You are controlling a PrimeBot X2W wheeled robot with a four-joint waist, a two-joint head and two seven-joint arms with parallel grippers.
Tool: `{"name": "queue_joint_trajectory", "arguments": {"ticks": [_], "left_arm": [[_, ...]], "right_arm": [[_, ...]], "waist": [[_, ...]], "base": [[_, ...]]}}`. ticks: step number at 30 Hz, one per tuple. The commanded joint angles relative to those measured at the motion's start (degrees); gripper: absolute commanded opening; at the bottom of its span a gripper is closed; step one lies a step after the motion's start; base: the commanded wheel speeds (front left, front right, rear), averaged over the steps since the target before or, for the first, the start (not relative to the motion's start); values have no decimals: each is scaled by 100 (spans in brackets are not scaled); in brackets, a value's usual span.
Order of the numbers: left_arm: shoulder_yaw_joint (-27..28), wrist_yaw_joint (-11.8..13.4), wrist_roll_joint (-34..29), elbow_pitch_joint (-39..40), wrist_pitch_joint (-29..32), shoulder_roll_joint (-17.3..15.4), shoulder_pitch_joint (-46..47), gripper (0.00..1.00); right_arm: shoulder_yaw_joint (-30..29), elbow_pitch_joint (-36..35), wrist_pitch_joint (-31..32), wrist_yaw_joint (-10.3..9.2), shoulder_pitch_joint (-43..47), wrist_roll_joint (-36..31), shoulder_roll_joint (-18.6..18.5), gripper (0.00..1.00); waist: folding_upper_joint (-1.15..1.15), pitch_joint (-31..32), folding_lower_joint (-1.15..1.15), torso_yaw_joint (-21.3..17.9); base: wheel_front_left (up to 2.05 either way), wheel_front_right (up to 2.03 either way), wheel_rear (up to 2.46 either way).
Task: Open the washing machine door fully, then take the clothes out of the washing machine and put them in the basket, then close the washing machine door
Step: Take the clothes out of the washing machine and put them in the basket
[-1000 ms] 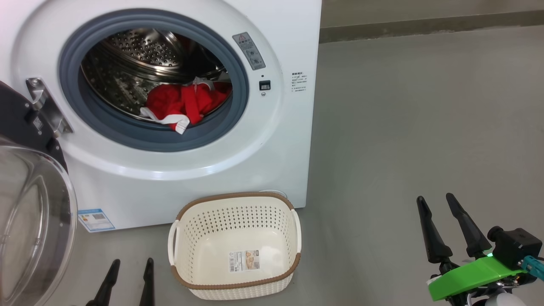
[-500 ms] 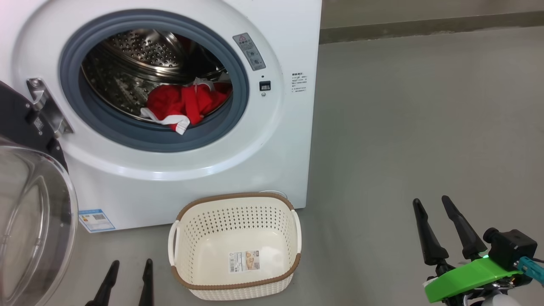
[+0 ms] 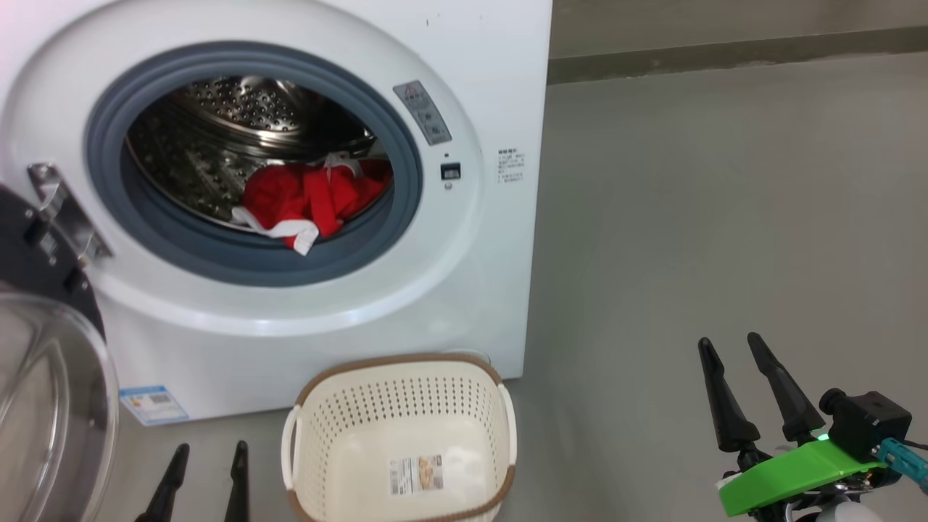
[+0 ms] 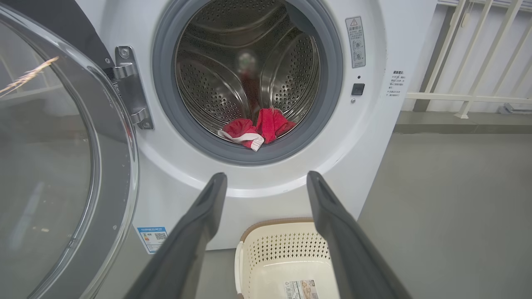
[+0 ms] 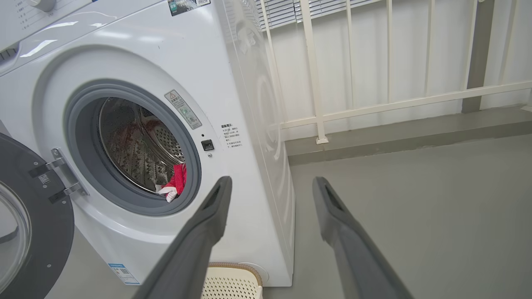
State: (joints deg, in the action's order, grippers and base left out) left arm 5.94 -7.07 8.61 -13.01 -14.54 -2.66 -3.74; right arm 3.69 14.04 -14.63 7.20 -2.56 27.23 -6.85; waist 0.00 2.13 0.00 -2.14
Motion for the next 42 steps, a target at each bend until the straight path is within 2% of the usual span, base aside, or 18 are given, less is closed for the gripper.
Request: {"name": "queue_joint_trajectory", "arguments": {"ticks": [1, 14, 36, 42], "left_arm": [[226, 20, 2, 201, -46, -39, 216, 100], [215, -9, 192, 336, -46, -26, 149, 100], [123, 57, 246, 332, -46, -22, 144, 100], [128, 93, 240, 349, -46, -22, 156, 100]], "right_arm": [[116, -170, -37, 29, -151, 14, -27, 100], [123, -161, -37, 29, -121, -32, 18, 100], [121, -241, -37, 29, -12, -122, 89, 100], [116, -382, -37, 29, 108, -281, 208, 100]], "waist": [[0, -13, 0, -3], [0, -35, 0, -9], [0, -35, 0, 98], [0, -51, 0, 119]], "base": [[213, -213, 0], [126, -126, 0], [2, -2, 0], [0, 0, 0]]}}
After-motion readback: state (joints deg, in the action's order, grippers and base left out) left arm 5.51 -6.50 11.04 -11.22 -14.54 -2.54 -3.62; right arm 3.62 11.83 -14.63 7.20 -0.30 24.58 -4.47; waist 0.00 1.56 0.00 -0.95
